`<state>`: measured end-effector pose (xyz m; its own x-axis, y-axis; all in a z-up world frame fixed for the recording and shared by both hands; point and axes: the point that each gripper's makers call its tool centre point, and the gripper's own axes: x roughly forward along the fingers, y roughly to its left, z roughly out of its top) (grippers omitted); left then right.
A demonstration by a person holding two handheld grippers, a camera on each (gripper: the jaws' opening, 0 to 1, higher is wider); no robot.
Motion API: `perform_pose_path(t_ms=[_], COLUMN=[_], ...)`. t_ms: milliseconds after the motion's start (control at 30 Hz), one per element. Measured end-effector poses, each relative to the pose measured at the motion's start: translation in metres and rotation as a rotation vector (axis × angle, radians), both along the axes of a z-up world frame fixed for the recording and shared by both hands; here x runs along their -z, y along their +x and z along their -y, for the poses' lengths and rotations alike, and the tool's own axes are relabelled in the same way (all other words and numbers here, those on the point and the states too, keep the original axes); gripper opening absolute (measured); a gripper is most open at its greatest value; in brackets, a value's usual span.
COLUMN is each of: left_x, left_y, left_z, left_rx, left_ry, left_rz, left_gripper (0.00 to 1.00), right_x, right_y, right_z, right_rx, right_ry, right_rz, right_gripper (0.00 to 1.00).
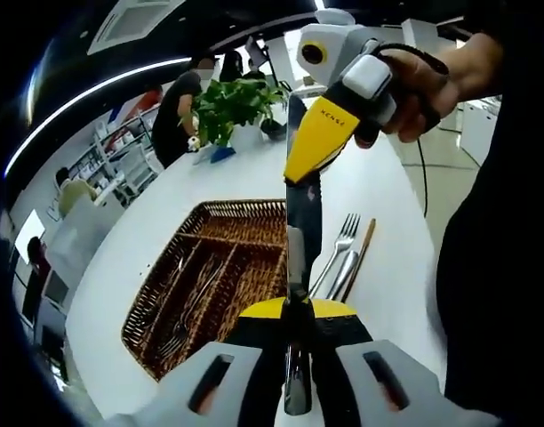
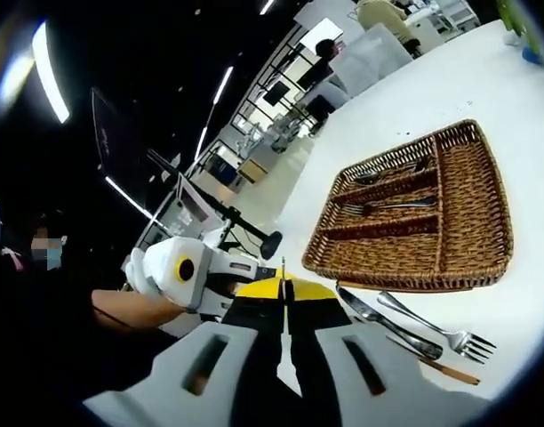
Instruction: Arrange the knives, forks, and spoons in their matching storage slots by inserting each utensil handle-first until every utensil is classified and aligned in the correct compartment
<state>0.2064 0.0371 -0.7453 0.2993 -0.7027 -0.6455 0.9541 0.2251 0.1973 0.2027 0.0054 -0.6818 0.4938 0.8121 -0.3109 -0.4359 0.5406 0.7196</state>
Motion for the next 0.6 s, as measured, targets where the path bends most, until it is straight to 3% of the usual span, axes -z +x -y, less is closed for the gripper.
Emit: perform_pose_path(t_ms=[333,600], left_x=[-0.007,-0.009], left_y=[-0.003,-0.009], left_z=[-0.003,-0.011], left_rx=[0.031,0.117], left_ry=[0.048,0.159], left_rz=[-0.031,-0.085], left_gripper=[0.06,0.06], right_x=[-0.002,0.002], right_y=[0.000,0.005], right_z=[0.003,0.030], right_rx=[-0.028,-0.015], right_ry=[-0.016,-0.209], right_rz=[0.064,0.239], right_gripper=[0.04,0.35])
